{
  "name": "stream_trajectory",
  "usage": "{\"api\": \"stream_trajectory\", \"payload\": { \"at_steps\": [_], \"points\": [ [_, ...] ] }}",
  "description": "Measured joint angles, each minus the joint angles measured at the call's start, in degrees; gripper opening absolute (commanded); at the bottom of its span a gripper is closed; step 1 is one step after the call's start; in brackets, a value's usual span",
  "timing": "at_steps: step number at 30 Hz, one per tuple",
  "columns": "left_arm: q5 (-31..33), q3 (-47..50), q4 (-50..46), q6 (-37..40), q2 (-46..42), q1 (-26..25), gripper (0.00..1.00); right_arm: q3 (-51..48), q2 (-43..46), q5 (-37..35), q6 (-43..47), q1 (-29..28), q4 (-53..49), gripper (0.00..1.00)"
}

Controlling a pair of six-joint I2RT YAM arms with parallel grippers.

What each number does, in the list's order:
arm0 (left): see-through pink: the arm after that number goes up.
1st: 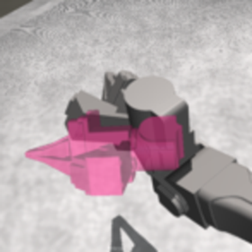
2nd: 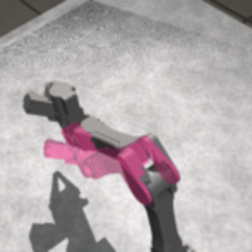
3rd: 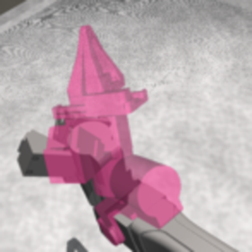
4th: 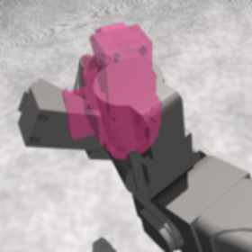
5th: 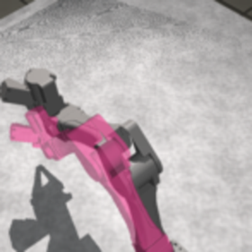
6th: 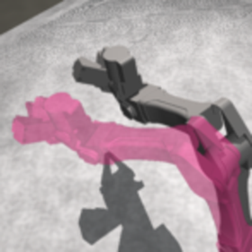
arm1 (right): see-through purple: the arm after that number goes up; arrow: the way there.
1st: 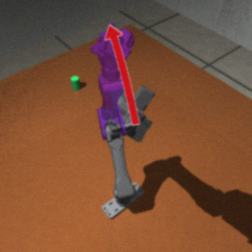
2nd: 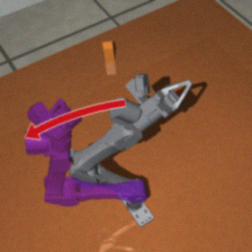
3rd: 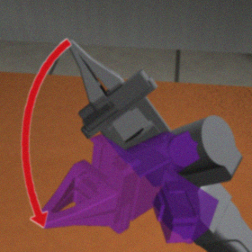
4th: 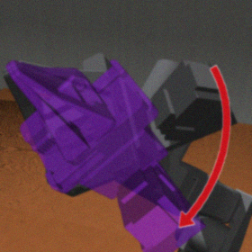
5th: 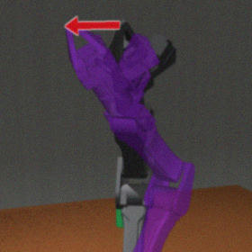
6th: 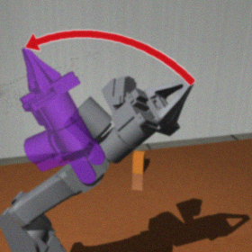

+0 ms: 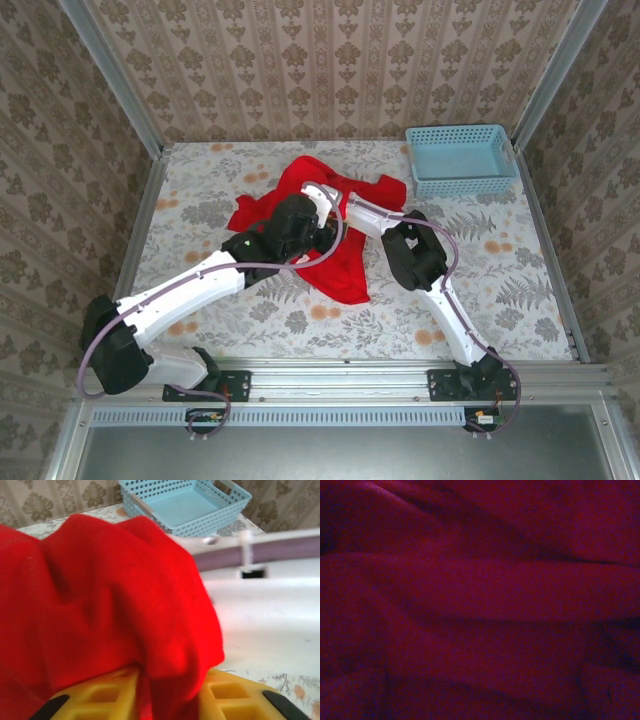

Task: Fold the inside-out t-shirt

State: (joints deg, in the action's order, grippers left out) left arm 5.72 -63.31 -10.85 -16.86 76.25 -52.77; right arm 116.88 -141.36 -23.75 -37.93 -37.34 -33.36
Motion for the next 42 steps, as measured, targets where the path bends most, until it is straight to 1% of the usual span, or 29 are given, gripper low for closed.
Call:
{"api": "stream_trajectory", "payload": {
  "at_steps": [3,7,11,15,19,21,24,26,27,29,31,33,37,39,40,41,42],
  "points": [
    [0.48,0.0,-0.5,-0.11,-0.13,0.31,0.0,0.0,0.0,-0.02,-0.02,0.02,-0.02,0.99],
    [0.5,-0.11,-0.72,-0.07,-1.62,-0.22,0.0,0.0,0.02,-0.46,-0.26,-0.04,-0.26,0.99],
    [1.62,-2.01,-1.99,0.81,-4.94,-4.2,0.0,1.25,-0.15,-1.36,-1.09,-0.02,-3.02,0.99],
    [2.25,-4.35,-2.03,2.12,-8.46,-8.57,0.0,6.01,-2.16,-2.19,-1.14,0.02,-8.2,0.99],
    [2.29,-5.18,-2.01,3.04,-10.69,-10.1,0.0,11.52,-5.01,-3.15,-1.11,0.02,-11.85,0.99],
    [2.4,-5.62,-1.99,3.41,-11.02,-10.21,0.0,13.86,-6.14,-3.45,-1.09,0.02,-13.64,0.97],
    [3.08,-6.43,-2.49,3.93,-11.17,-10.21,0.0,17.46,-8.0,-3.72,-0.83,0.0,-15.82,0.88],
    [3.96,-7.21,-3.02,4.37,-11.17,-10.16,0.0,18.71,-8.68,-3.87,-0.44,-0.09,-16.35,0.78],
    [4.46,-7.61,-3.17,4.55,-11.17,-10.12,0.0,18.86,-8.76,-3.93,-0.02,-0.11,-16.52,0.72],
    [5.14,-8.52,-3.93,4.7,-11.17,-9.35,0.0,18.88,-8.76,-4.11,0.55,-0.28,-16.83,0.54],
    [5.7,-9.53,-4.92,4.68,-11.17,-7.58,0.0,17.75,-8.52,-4.33,1.6,-0.66,-15.96,0.41],
    [6.43,-10.62,-6.25,4.68,-11.17,-4.96,0.0,12.92,-6.36,-4.74,2.4,-1.25,-12.55,0.31],
    [7.78,-12.5,-9.49,4.63,-10.95,1.99,0.0,-5.7,3.48,-3.91,3.8,-2.4,-2.43,0.17],
    [7.72,-12.96,-10.91,4.44,-10.43,6.51,0.0,-14.16,8.13,-2.51,4.46,-2.75,2.64,0.09],
    [7.58,-12.96,-11.45,4.2,-9.97,9.07,0.0,-17.99,10.27,-1.64,4.66,-2.99,5.18,0.03],
    [7.5,-12.96,-12.24,3.74,-9.42,11.45,0.0,-21.18,12.11,-0.9,4.76,-3.15,7.65,0.0],
    [7.23,-12.96,-12.96,3.21,-8.72,13.81,0.0,-23.78,13.6,0.09,4.61,-3.23,9.68,0.0]
  ]
}}
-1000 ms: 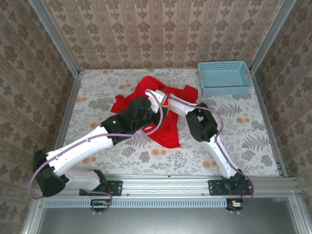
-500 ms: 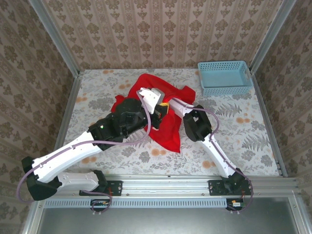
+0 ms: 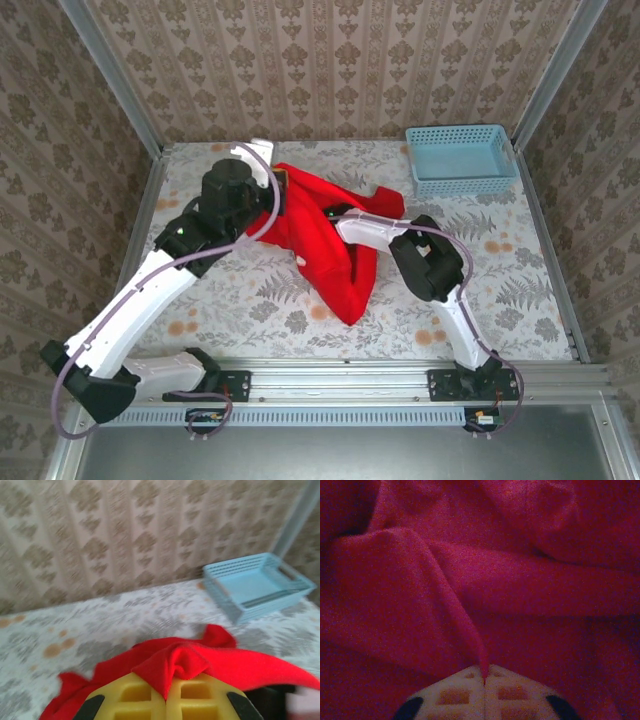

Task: Fold the inside-out t-shirt

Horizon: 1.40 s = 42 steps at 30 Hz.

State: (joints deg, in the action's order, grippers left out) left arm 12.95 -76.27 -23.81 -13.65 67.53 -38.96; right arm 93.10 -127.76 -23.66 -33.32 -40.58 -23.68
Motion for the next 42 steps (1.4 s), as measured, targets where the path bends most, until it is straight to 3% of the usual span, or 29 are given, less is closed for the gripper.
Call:
{"api": "stream_trajectory", "payload": {
  "at_steps": [8,16,22,33,42],
  "points": [
    [-4.5,0.02,-2.89,-4.83,7.96,15.61,0.0,-16.65,9.55,7.39,3.26,-2.67,16.24,0.0],
    [-5.88,-0.09,-5.29,-8.15,22.93,24.81,0.0,-31.1,22.23,12.17,7.39,-8.63,30.32,0.0],
    [-5.9,-0.13,-7.93,-9.79,31.63,30.47,0.0,-39.95,29.22,16.96,9.05,-8.87,40.24,0.0],
    [-4.61,-5.66,-13.2,-9.64,41.48,29.55,0.0,-45.97,35.87,26.97,9.62,-8.9,50.88,0.0],
    [-2.6,-12.44,-19.65,-8.15,51.67,27.91,0.0,-49.37,42.86,27.82,9.7,-9.11,53.62,0.0]
  ]
}}
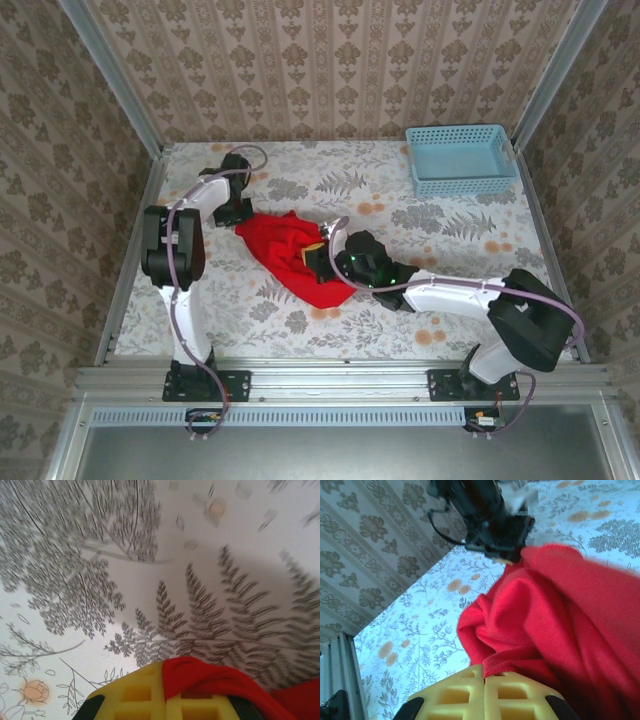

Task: Fold the inside-out t-shirt

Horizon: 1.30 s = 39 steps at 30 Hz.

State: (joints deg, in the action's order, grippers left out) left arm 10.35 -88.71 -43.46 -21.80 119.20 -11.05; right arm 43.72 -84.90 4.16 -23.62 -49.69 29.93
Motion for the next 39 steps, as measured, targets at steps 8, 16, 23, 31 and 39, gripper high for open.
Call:
{"api": "stream_trajectory", "payload": {
  "at_steps": [8,16,23,31,39],
  "points": [
    [-2.95,1.84,0.74,1.46,-0.46,-0.09,0.07,0.11,1.46,-0.5,2.1,0.0,0.07,0.0],
    [-13.35,9.84,9.11,1.49,-14.58,-6.01,0.04,5.6,-10.14,-3.56,2.47,0.0,-1.53,0.0],
    [-13.51,6.29,8.76,0.28,-7.21,-3.52,0.0,5.14,0.7,-4.48,4.92,-0.48,-6.32,0.0],
    [-11.69,13.44,10.36,-3.91,-7.52,4.85,0.0,-0.13,27.58,-11.61,9.22,0.31,-11.39,0.0],
    [-10.08,22.51,15.15,-8.39,-18.78,10.21,0.0,-7.5,34.01,-15.78,7.65,6.34,-16.52,0.0]
  ]
}}
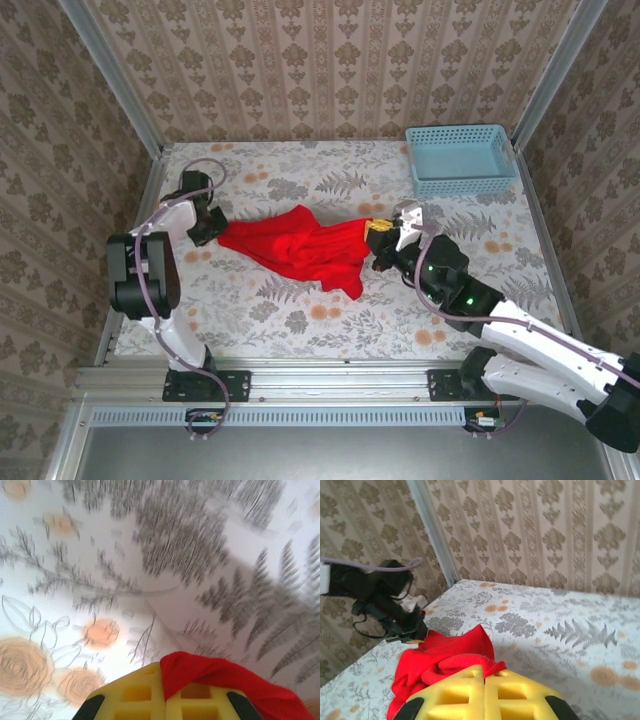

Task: Fold the inside-out t-shirt

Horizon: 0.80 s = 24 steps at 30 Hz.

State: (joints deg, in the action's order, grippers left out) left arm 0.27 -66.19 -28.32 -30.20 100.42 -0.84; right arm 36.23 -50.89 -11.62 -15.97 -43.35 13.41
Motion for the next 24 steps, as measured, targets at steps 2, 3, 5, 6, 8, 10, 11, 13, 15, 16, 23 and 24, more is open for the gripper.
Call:
{"api": "stream_trajectory", "payload": {
  "at_steps": [2,3,5,6,8,10,11,13,15,16,23,24],
  "points": [
    [-0.09,3.23,0.72,-0.81,-3.06,0.5,0.0,-2.67,-0.83,-0.13,-2.19,2.27,-0.44,0.0],
    [-0.33,3.93,0.74,-0.98,-3.69,0.57,0.0,-3.54,-1.75,-0.11,-3.06,3.13,-0.68,0.0],
    [-0.74,4.26,1.01,-1.11,-3.76,0.39,0.08,-4.17,-4.59,0.28,-4.55,3.93,-1.4,0.0],
    [-1.01,4.31,1.11,-1.07,-3.72,0.07,0.14,-4.15,-6.01,0.74,-5.09,3.98,-1.33,0.0],
    [-1.62,4.33,1.25,-0.81,-4.02,-1.6,0.36,-4.02,-8.96,2.19,-5.73,3.96,-1.25,0.0],
    [-1.81,4.63,1.31,-0.26,-5.33,-4.5,0.5,-3.72,-11.15,3.28,-6.38,3.72,-1.2,0.0],
    [-1.62,4.87,0.96,0.09,-6.73,-6.71,0.56,-3.56,-12.07,3.56,-6.6,3.43,-1.2,0.0],
    [-1.09,5.38,0.33,1.01,-10.73,-12.26,0.66,-3.48,-13.03,4.04,-6.8,2.67,-0.9,0.0],
    [-0.61,5.81,0.37,2.16,-16.15,-19.17,0.72,-3.48,-13.25,4.39,-6.8,1.6,-0.79,0.0],
    [-0.81,5.95,0.66,2.89,-18.86,-22.99,0.74,-3.48,-13.22,4.42,-6.78,0.98,-0.63,0.0],
    [-3.37,7.3,4.81,7.52,-24.52,-36.2,0.78,-3.48,-12.22,4.59,-6.73,-1.84,0.59,0.0],
    [-3.54,7.26,5.01,7.96,-23.5,-36.44,0.78,-3.48,-11.98,4.59,-6.75,-1.99,0.72,0.0]
  ]
}}
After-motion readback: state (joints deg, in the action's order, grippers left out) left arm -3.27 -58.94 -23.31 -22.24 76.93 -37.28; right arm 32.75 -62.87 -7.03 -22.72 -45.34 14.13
